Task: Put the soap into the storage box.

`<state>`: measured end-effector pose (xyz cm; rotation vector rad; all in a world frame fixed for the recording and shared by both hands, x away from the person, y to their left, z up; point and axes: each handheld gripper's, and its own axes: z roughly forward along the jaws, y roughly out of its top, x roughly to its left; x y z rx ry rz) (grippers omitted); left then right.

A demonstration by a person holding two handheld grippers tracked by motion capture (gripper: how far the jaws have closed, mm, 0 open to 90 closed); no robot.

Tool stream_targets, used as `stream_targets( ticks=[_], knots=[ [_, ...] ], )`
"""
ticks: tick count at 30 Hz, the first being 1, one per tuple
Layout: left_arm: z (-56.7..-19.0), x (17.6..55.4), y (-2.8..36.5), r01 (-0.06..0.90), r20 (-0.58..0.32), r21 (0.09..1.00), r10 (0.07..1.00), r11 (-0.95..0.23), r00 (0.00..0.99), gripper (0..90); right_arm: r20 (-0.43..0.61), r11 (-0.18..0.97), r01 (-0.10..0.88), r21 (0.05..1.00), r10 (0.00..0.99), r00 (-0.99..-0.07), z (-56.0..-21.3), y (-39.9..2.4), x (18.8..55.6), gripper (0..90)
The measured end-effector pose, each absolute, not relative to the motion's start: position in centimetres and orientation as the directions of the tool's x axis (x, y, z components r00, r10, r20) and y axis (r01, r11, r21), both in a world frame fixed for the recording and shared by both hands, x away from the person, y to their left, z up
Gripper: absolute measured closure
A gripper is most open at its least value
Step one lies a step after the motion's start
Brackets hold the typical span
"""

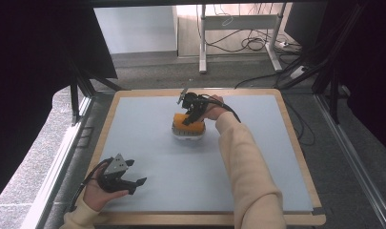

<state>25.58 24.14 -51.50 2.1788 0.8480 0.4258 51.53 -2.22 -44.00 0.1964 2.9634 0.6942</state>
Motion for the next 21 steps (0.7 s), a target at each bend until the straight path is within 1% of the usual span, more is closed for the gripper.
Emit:
stream_targets(
  ticks=[2, 5, 6, 7, 8, 9, 14, 18, 21],
  knots=[
    [-51.5, 25.6, 24.1, 0.440, 0.036, 0.744, 0.687, -0.503, 0.726, 18.8, -0.063, 0.881, 0.109, 0.459, 0.155, -0.986, -43.9, -2.3, 51.6, 58.2],
    [-51.5, 25.6, 24.1, 0.439, 0.035, 0.745, 0.687, -0.502, 0.725, 18.8, -0.075, 0.868, 0.124, 0.480, 0.182, -0.980, -43.5, -2.5, 51.6, 50.2],
    [-51.5, 25.6, 24.1, 0.439, 0.035, 0.745, 0.687, -0.502, 0.725, 18.8, -0.075, 0.868, 0.124, 0.480, 0.182, -0.980, -43.5, -2.5, 51.6, 50.2],
    [-51.5, 25.6, 24.1, 0.439, 0.036, 0.744, 0.687, -0.503, 0.726, 18.8, -0.095, 0.858, 0.136, 0.495, 0.209, -0.973, -43.3, -2.7, 51.6, 41.3],
    [-51.5, 25.6, 24.1, 0.439, 0.036, 0.744, 0.687, -0.503, 0.726, 18.8, -0.095, 0.858, 0.136, 0.495, 0.209, -0.973, -43.3, -2.7, 51.6, 41.3],
    [-51.5, 25.5, 24.0, 0.440, 0.037, 0.742, 0.686, -0.506, 0.727, 18.8, -0.121, 0.842, 0.147, 0.519, 0.243, -0.963, -43.2, -2.8, 51.6, 36.1],
    [-51.5, 25.5, 24.0, 0.440, 0.039, 0.740, 0.685, -0.509, 0.727, 18.8, -0.135, 0.814, 0.184, 0.551, 0.305, -0.943, -43.0, -3.2, 51.7, 30.5],
    [-51.6, 25.5, 24.0, 0.438, 0.039, 0.739, 0.683, -0.511, 0.730, 18.7, -0.154, 0.789, 0.208, 0.577, 0.356, -0.922, -42.8, -3.5, 51.7, 30.2],
    [-51.6, 25.5, 24.1, 0.439, 0.040, 0.740, 0.684, -0.510, 0.728, 18.8, -0.146, 0.771, 0.224, 0.596, 0.378, -0.914, -42.5, -3.8, 51.3, 29.7]
  ],
)
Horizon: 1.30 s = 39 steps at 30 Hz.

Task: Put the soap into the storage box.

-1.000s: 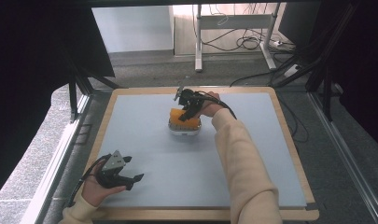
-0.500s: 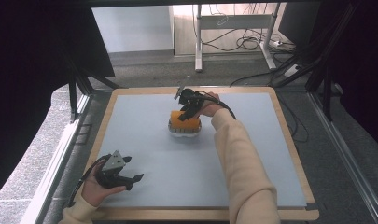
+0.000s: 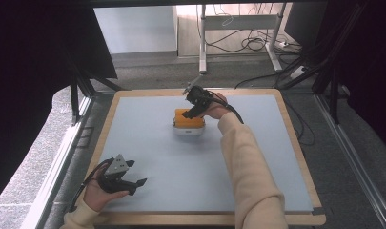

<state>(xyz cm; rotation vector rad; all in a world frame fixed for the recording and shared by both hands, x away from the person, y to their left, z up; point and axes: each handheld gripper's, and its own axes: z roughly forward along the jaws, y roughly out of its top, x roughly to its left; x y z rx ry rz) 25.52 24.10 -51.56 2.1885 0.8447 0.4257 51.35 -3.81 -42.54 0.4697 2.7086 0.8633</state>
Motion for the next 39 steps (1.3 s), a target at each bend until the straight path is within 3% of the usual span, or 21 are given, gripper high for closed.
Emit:
stream_targets(
  ticks=[9, 20, 27, 39],
  knots=[
    [-51.4, 25.4, 24.2, 0.438, 0.040, 0.745, 0.688, -0.504, 0.724, 18.8, -0.113, 0.719, 0.264, 0.643, 0.430, -0.896, -41.8, -5.5, 50.3, 29.2],
    [-51.3, 25.4, 24.0, 0.435, 0.043, 0.745, 0.686, -0.506, 0.726, 18.9, -0.086, 0.637, 0.313, 0.704, 0.514, -0.854, -42.5, -9.2, 46.1, 27.6],
    [-51.2, 25.3, 23.9, 0.433, 0.042, 0.752, 0.690, -0.498, 0.722, 19.0, -0.088, 0.589, 0.295, 0.752, 0.533, -0.841, -43.0, -12.9, 40.7, 26.6],
    [-51.6, 25.2, 23.3, 0.431, 0.055, 0.750, 0.696, -0.501, 0.716, 19.0, -0.028, 0.490, 0.395, 0.777, 0.654, -0.756, -45.5, -19.3, 34.5, 26.7]
  ],
)
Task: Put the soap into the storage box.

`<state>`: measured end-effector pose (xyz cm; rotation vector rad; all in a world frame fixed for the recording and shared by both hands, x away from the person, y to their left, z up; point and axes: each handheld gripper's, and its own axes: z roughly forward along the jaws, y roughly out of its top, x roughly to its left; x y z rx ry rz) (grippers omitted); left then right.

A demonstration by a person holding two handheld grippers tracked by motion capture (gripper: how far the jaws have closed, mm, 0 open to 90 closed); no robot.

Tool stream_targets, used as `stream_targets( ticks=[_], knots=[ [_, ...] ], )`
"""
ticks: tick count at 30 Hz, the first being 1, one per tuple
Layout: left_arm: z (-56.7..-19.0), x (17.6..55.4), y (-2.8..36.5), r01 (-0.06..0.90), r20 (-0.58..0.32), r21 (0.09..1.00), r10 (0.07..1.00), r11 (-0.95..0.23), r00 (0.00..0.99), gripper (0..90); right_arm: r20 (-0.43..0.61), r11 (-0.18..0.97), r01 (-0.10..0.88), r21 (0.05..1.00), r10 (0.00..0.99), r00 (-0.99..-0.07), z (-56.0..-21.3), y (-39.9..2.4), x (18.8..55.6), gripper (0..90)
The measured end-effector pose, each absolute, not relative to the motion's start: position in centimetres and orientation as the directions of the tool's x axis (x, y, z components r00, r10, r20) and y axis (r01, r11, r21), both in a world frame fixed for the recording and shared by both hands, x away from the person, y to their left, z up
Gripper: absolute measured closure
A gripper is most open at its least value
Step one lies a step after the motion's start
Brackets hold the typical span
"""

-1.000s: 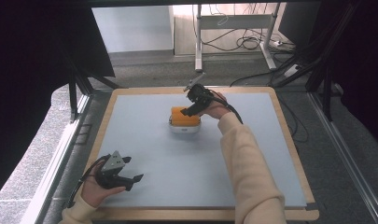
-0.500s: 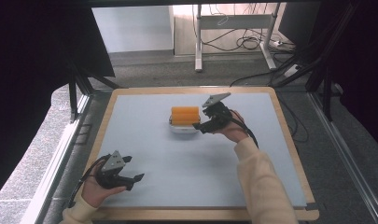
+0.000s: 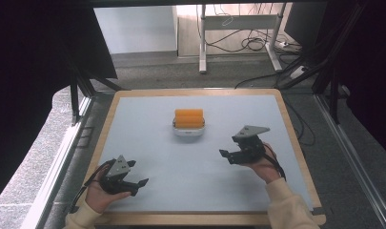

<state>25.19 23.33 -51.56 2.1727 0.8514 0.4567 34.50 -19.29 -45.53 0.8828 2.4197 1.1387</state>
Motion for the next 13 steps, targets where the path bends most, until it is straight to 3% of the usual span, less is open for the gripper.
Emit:
stream_targets(
  ticks=[13],
  knots=[
    [-51.6, 25.6, 23.4, 0.436, 0.055, 0.752, 0.706, -0.494, 0.706, 19.4, -0.043, 0.443, 0.351, 0.825, 0.668, -0.743, -46.3, -21.2, 33.0, 25.8]
  ],
)
